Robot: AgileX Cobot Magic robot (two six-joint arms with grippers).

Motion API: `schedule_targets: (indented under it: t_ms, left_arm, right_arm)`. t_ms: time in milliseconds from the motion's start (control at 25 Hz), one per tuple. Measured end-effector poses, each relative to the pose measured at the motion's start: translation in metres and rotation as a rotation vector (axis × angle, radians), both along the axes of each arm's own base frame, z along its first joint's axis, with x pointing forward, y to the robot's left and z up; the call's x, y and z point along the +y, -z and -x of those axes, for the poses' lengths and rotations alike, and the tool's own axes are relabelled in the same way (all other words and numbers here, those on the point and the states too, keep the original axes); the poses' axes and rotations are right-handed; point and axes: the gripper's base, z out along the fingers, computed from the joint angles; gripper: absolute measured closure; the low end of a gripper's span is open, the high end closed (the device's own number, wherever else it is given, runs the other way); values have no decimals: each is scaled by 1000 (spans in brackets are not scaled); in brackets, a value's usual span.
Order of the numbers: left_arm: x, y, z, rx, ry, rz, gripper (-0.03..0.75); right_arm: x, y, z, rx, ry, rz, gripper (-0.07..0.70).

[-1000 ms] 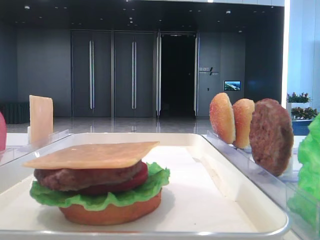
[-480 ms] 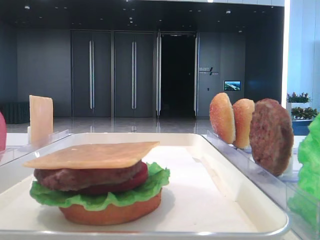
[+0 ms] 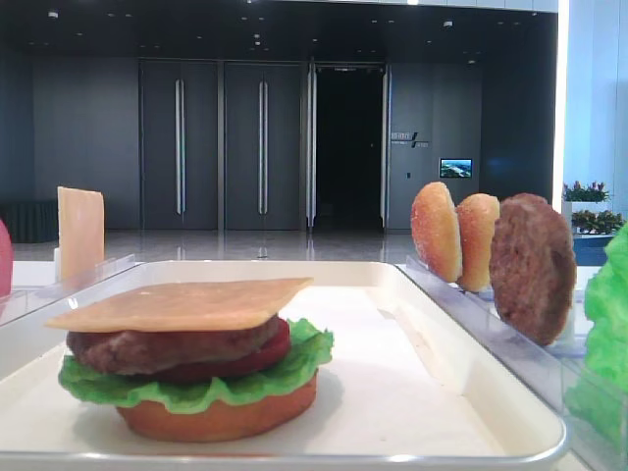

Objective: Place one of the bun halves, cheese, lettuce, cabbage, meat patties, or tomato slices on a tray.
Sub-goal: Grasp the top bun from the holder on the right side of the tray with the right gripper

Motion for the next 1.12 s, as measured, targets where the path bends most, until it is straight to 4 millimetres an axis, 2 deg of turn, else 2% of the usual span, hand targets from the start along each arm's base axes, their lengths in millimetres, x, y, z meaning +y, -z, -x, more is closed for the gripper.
schedule_targets:
  t_ms: [280,640,880,1120]
  left_arm:
    - [0,0,0,0,0,0,304]
    - [0,0,0,0,0,0,316]
    - [0,0,0,0,0,0,318]
    - [0,0,0,0,0,0,326]
  right_arm:
    - [-1,0,0,0,9,-7,223]
    - [-1,0,-2,17,8,-6,223]
    - [0,2,-36,242,3,-21,223]
    - [2,-9,-77,428,-8,-56,223]
